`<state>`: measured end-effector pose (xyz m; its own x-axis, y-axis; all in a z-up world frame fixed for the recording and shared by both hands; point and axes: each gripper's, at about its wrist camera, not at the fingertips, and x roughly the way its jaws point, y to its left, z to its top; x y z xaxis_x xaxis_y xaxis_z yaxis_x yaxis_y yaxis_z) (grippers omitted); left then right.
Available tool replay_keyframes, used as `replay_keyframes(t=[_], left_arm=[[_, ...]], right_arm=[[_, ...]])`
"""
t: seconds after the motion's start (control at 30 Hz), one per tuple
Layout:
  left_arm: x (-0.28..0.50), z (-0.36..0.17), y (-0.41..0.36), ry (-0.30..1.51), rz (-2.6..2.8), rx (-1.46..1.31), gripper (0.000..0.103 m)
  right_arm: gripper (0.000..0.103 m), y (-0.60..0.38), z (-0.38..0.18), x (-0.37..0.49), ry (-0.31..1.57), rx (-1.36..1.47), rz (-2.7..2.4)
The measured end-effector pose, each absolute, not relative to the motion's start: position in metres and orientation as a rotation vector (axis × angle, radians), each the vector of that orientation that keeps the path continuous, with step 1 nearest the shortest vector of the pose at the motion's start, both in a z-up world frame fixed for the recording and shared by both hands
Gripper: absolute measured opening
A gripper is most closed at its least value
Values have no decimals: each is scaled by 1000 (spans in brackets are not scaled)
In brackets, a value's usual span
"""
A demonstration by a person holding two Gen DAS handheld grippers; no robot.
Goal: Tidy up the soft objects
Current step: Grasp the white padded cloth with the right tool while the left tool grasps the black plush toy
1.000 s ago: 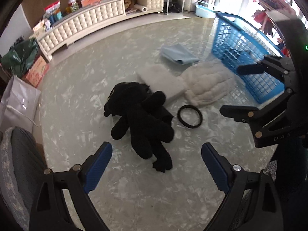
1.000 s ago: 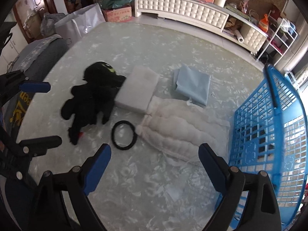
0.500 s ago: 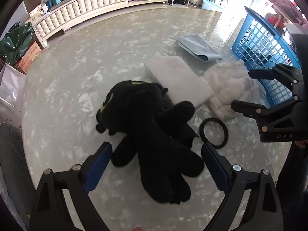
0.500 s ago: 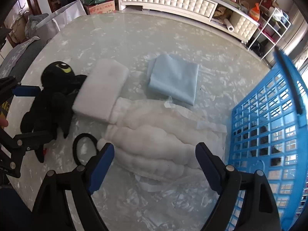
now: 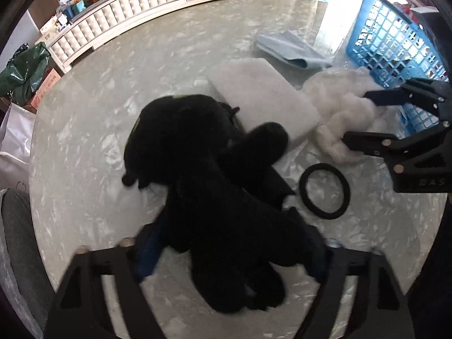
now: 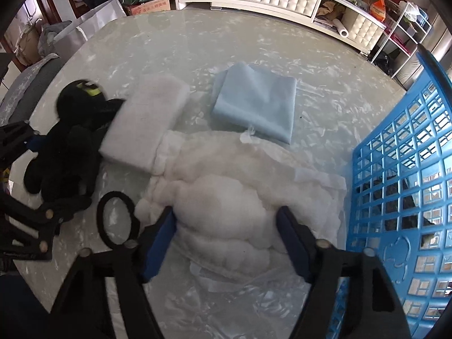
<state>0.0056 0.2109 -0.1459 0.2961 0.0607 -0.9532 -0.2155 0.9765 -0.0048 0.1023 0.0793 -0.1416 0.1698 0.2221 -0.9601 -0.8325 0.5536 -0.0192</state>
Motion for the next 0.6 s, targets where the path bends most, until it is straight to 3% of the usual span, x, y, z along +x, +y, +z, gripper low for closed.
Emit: replay_keyframes(t=[0.07,0.13,0.2,0.6], left_arm=[[6,-141,208,1253,179,-136,64],[6,-140,205,1255,180,-134,60],[5,-138,204,1251,187,-138,58],[-31,-97,178,1192,199,-169,57]], right_arm=[[49,78,-140,96,1163,-642,845],[28,77,-138,90,1148,-652,866],[18,75,-138,84,1143,-658,865],[15,50,-98,55,1070,-666,847]])
